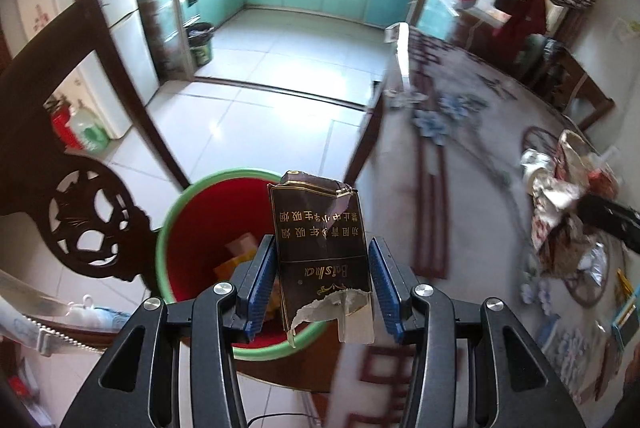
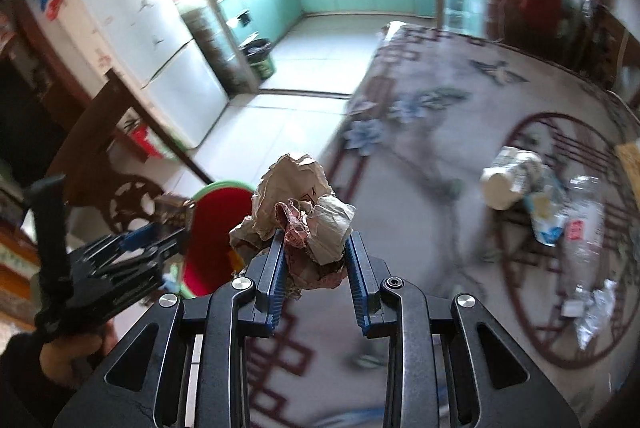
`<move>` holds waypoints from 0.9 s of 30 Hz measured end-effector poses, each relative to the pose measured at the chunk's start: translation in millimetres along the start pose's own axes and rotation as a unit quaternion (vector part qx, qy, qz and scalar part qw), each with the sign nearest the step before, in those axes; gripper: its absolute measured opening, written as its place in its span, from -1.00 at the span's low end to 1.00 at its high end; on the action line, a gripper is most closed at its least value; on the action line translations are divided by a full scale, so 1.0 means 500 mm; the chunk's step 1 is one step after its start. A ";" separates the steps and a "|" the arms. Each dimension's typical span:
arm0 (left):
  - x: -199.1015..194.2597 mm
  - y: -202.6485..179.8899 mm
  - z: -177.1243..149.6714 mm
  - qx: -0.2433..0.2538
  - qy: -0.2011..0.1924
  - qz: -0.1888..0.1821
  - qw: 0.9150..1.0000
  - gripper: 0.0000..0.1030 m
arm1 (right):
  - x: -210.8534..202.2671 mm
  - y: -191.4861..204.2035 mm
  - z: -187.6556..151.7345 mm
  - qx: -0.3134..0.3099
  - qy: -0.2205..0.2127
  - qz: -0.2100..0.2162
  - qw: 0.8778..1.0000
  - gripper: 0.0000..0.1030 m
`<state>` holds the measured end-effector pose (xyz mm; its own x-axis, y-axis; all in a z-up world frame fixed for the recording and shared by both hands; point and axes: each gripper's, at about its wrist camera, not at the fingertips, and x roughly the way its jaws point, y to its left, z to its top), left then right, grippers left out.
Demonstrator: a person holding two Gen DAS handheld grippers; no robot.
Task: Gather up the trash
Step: 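Lift both held items and carry them toward the red bin, then open both tools over the red bin to drop the paper and pack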
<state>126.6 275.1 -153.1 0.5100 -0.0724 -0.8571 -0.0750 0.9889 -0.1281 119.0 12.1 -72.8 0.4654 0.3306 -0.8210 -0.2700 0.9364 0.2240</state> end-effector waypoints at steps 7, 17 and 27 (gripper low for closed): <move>0.032 0.086 0.018 -0.032 0.007 0.030 0.999 -0.14 | 0.052 0.064 0.009 -0.030 0.021 0.042 0.998 -0.48; 0.066 0.143 0.033 -0.052 0.015 0.045 0.998 -0.14 | 0.101 0.128 0.014 -0.067 0.036 0.076 0.994 -0.48; 0.081 0.162 0.043 -0.054 0.019 0.047 0.997 -0.13 | 0.112 0.160 0.019 -0.088 0.031 0.069 0.993 -0.46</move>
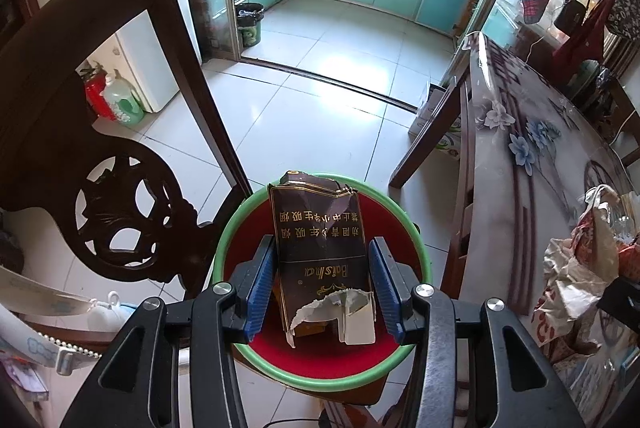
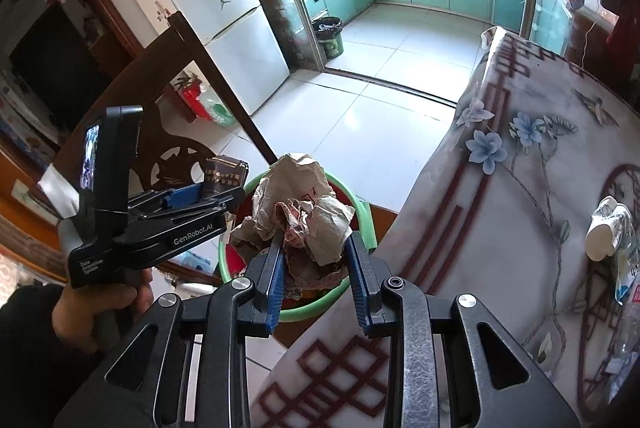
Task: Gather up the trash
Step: 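Open both tools over the red bin to drop the paper and pack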
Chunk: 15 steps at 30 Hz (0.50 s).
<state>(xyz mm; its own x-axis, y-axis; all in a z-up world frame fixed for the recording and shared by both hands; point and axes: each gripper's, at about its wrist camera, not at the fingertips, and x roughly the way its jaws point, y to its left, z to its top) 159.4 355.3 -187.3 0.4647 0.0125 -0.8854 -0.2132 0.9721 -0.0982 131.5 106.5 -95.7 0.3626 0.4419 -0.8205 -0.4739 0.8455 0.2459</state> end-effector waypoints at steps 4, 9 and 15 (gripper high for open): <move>0.004 0.004 0.006 -0.003 0.000 -0.001 1.000 -0.13 | 0.009 0.000 -0.002 0.003 0.005 0.003 1.000 -0.46; 0.019 0.010 0.016 -0.003 0.007 -0.013 1.000 -0.05 | 0.009 0.005 0.001 0.003 -0.008 0.019 1.000 -0.01; 0.021 0.019 0.019 -0.021 0.007 -0.004 1.000 0.25 | -0.009 0.010 0.002 -0.004 -0.025 0.010 1.000 0.45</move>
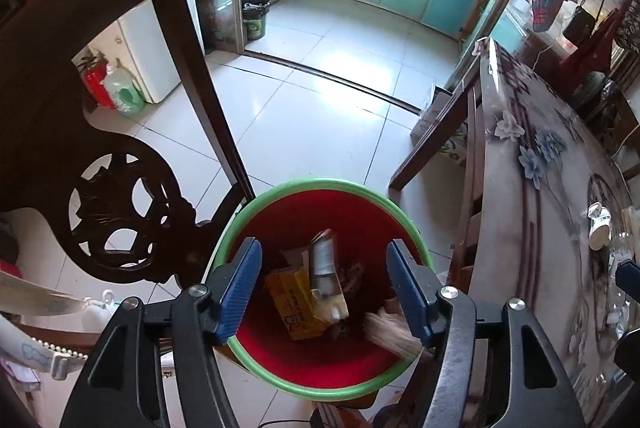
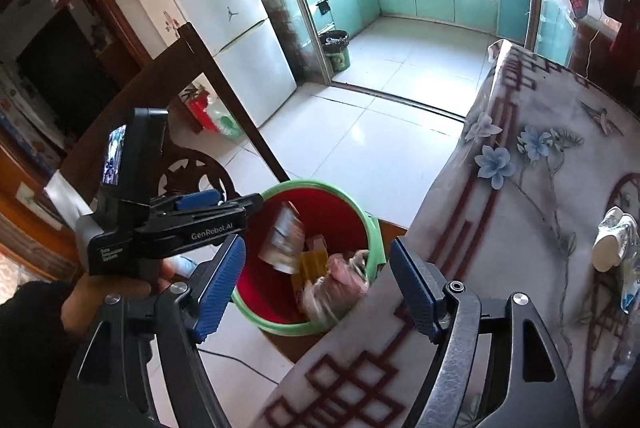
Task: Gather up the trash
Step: 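Open both tools over the red bin to drop the paper and pack, then move both tools back to the table toward the bottle and foil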
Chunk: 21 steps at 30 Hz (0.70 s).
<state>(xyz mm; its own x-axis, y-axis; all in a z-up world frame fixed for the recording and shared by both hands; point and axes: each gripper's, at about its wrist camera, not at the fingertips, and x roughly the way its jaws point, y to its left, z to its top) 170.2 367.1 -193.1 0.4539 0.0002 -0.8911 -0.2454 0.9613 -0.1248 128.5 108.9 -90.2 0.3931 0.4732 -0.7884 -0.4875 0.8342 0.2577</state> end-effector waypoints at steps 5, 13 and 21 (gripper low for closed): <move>-0.021 -0.025 -0.012 0.013 -0.004 -0.023 1.000 0.26 | -0.032 -0.042 -0.020 0.030 0.005 -0.003 1.000 0.48; -0.064 -0.161 -0.063 0.091 -0.012 -0.065 0.994 0.26 | -0.153 -0.230 -0.115 0.129 -0.008 -0.096 0.987 0.49; -0.115 -0.347 -0.112 0.147 -0.012 -0.121 0.982 0.26 | -0.322 -0.444 -0.224 0.231 -0.017 -0.230 0.945 0.63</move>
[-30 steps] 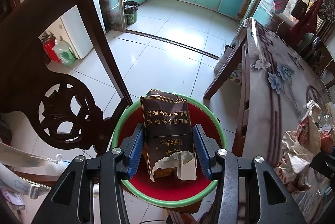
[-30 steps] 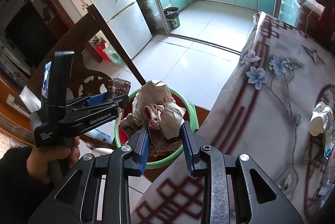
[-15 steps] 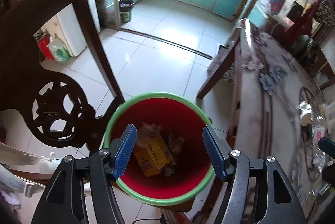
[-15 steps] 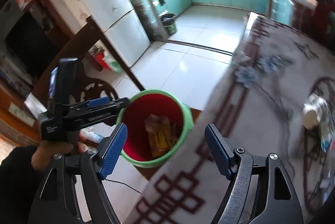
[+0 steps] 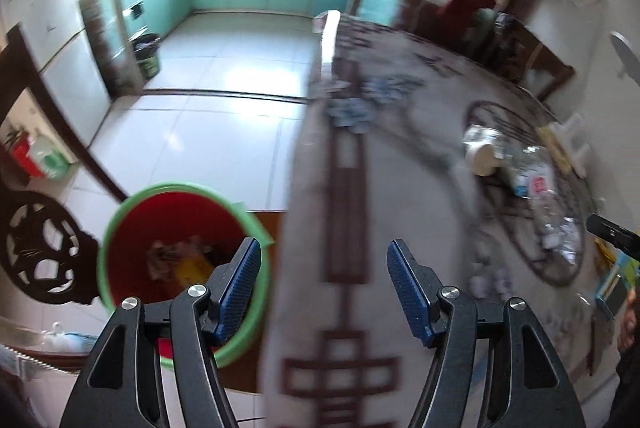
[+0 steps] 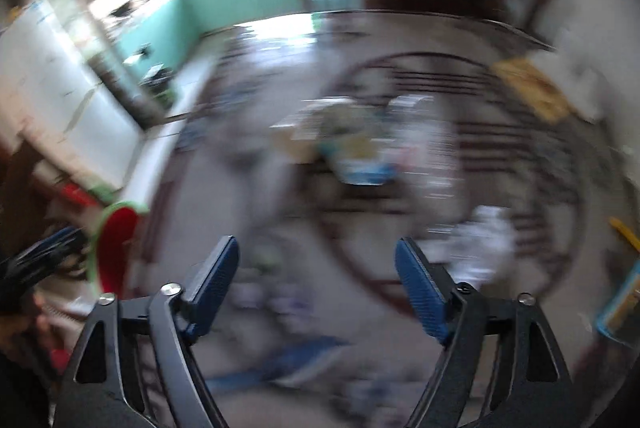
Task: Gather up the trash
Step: 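Move both tools back to the table toward the bottle and foil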
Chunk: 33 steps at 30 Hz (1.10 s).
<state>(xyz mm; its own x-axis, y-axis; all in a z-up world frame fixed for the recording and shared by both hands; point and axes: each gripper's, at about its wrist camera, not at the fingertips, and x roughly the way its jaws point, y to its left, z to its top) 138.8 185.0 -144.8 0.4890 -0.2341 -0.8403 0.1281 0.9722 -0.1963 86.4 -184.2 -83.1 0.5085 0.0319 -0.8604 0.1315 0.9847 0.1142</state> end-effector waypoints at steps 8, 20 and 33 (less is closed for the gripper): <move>0.015 -0.191 -0.009 0.033 0.016 -0.027 0.999 0.26 | 0.041 -0.218 0.016 0.103 0.050 -0.046 0.992 0.64; 0.050 -0.388 -0.042 0.055 0.037 -0.007 0.998 0.26 | 0.135 -0.281 0.004 0.091 0.099 0.009 0.991 0.64; 0.088 -0.473 -0.039 0.067 0.052 0.010 0.996 0.26 | 0.141 -0.306 0.004 0.047 0.099 0.039 0.993 0.64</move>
<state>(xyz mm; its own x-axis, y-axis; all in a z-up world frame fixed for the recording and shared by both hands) 113.4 -55.0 -145.5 0.4016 -0.2051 -0.8925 0.2365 0.9648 -0.1153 103.9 -332.9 -160.1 0.3440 0.1494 -0.9270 0.1827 0.9577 0.2222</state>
